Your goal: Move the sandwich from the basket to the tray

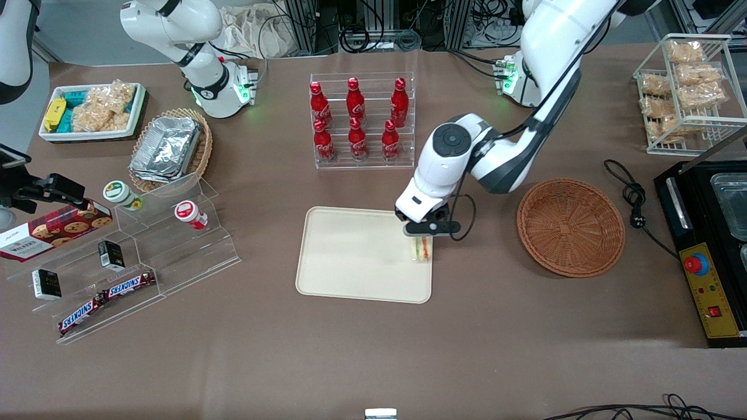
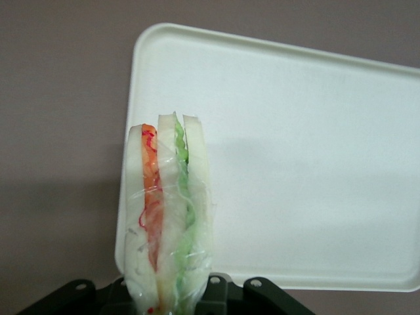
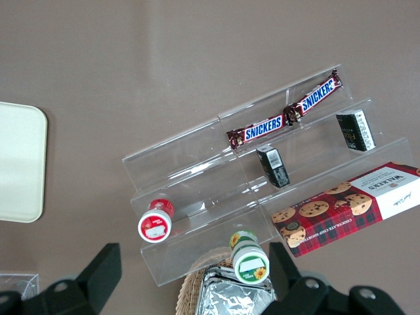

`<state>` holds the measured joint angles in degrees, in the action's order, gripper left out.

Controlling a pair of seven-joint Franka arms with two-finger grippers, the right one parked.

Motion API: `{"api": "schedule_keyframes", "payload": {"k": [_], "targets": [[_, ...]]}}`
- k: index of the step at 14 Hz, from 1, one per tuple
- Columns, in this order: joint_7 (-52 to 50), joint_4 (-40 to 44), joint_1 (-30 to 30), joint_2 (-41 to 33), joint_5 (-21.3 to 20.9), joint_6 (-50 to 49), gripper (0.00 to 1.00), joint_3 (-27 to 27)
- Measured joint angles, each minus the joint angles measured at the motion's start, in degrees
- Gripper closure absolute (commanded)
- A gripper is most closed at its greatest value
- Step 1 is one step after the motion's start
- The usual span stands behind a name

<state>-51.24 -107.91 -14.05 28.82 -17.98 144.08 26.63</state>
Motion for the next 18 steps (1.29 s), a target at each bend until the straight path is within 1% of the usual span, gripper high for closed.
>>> {"api": "schedule_keyframes", "payload": {"k": [1,2,4,5,6,7,13,15,18], "targets": [[0.00,0.15,-0.03,1.76,-2.29,1.68,1.00,-0.03],[0.00,0.30,-0.02,3.30,-3.93,2.92,0.96,-0.14],[0.05,0.69,0.01,5.49,-5.77,4.17,0.80,-0.43],[0.15,0.94,0.04,5.97,-6.13,4.31,0.61,-0.51],[0.18,1.13,0.06,6.13,-6.31,4.31,0.12,-0.53],[0.19,1.41,0.07,6.21,-6.35,4.31,0.01,-0.54],[0.22,5.66,0.82,6.87,-6.37,3.37,0.00,-0.88],[0.18,7.86,2.08,4.47,-5.85,-2.01,0.00,-0.83],[1.32,11.74,4.99,-2.66,-1.16,-15.18,0.00,-0.74]]}}
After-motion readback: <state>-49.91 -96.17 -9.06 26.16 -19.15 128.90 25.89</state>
